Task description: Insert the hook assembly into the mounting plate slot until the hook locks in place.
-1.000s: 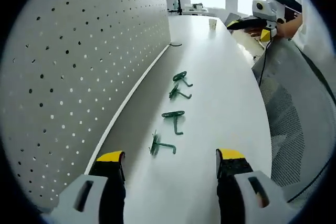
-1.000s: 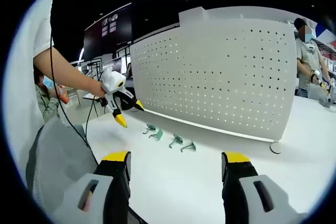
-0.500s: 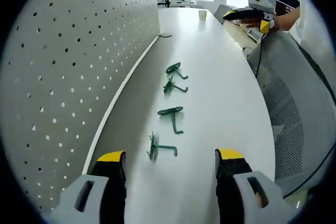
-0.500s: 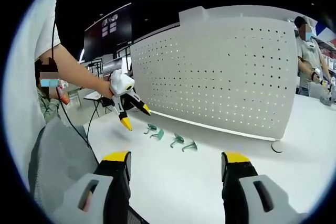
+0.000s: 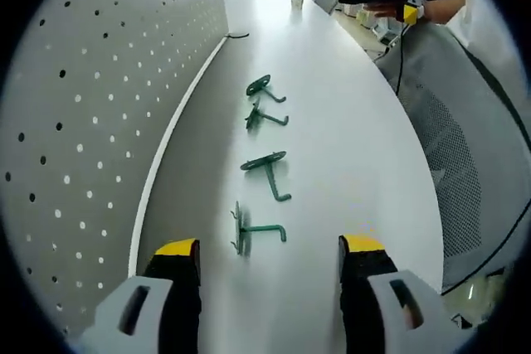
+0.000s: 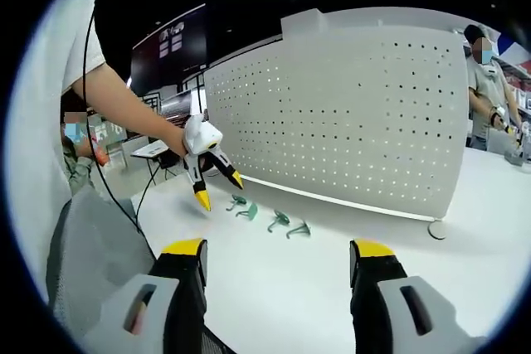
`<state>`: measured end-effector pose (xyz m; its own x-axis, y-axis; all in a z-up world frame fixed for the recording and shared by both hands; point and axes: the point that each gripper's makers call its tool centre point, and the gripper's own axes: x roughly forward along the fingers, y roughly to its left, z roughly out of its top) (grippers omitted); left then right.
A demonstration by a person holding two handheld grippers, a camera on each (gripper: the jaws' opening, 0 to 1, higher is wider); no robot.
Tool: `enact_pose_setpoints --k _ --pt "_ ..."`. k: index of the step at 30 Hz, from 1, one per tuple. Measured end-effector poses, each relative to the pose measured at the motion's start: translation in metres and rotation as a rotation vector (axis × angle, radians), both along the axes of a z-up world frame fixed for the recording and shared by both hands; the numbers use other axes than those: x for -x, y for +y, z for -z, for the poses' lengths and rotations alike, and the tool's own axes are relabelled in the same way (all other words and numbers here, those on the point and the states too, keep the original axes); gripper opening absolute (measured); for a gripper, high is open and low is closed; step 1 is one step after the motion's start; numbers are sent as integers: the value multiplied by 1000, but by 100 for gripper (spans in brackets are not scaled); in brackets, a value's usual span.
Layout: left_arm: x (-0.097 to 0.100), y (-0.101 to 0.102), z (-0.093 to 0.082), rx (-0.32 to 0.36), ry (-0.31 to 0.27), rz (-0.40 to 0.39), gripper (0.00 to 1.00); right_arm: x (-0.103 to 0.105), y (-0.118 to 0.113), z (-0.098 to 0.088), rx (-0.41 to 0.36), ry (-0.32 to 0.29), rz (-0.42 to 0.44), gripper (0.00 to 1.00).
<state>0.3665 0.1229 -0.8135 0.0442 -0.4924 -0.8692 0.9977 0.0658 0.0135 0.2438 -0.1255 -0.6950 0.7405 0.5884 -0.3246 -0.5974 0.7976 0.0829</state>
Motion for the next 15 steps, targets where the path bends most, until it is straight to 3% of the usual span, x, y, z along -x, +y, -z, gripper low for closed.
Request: enact_pose_setpoints --k 12,15 --pt "1 5 17 -79 21 76 67 0 -2 0 -1 3 6 67" --pt "0 2 15 -59 28 74 66 1 -1 1 3 7 0 67"
